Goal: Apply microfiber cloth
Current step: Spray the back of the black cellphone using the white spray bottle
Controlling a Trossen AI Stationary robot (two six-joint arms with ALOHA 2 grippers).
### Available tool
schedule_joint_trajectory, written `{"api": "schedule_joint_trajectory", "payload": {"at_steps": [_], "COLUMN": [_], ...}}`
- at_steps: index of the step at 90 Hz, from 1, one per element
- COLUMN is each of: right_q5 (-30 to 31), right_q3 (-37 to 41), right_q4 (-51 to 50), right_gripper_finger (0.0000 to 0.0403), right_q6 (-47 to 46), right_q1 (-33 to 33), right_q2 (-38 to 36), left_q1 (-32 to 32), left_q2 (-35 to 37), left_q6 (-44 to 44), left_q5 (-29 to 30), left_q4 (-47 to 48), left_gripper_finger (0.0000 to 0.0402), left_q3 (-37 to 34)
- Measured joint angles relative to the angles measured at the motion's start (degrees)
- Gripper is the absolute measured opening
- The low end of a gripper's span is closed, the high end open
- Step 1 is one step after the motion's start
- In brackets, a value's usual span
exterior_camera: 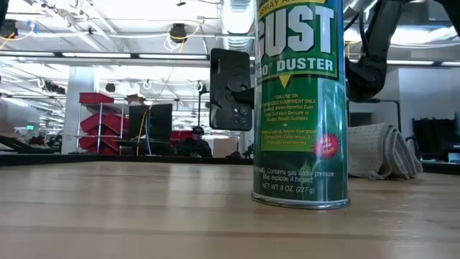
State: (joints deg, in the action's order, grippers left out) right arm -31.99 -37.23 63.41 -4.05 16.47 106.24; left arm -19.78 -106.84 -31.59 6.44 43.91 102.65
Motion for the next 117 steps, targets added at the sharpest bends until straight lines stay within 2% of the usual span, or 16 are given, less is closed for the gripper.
{"api": "schedule_joint_trajectory", "payload": {"at_steps": [22, 52, 58, 73, 93, 117], "right_q5": [-0.04, 0.01, 1.51, 5.67, 8.03, 9.61], "right_q3": [0.00, 0.00, 0.20, 3.59, 9.01, 11.52], "right_q4": [-0.71, -0.85, -0.89, -0.76, -1.60, -2.61], "right_gripper_finger": [0.0012, 0.0012, 0.0012, 0.0012, 0.0012, 0.0012], "right_q6": [0.02, 0.92, 1.43, 3.11, 3.69, 3.65], "right_q1": [0.00, 0.00, 0.02, 1.00, 2.45, 2.04], "right_q2": [0.00, -0.05, -0.39, -4.73, -12.35, -14.47], "left_q1": [0.54, 0.58, 0.58, 0.58, 1.31, 2.21], "left_q2": [-0.81, -0.94, -0.88, -0.98, -0.97, -2.13], "left_q6": [-0.58, -2.58, -3.34, -3.31, -4.59, -6.13], "left_q5": [0.33, 1.45, 1.55, 1.57, 1.07, -0.27], "left_q4": [-0.16, 4.54, 4.72, 5.21, 4.70, 4.60], "left_gripper_finger": [0.0000, 0.0000, 0.0000, 0.0000, 0.0000, 0.0000], "left_q3": [0.16, 4.67, 4.70, 4.63, 4.63, 4.61]}}
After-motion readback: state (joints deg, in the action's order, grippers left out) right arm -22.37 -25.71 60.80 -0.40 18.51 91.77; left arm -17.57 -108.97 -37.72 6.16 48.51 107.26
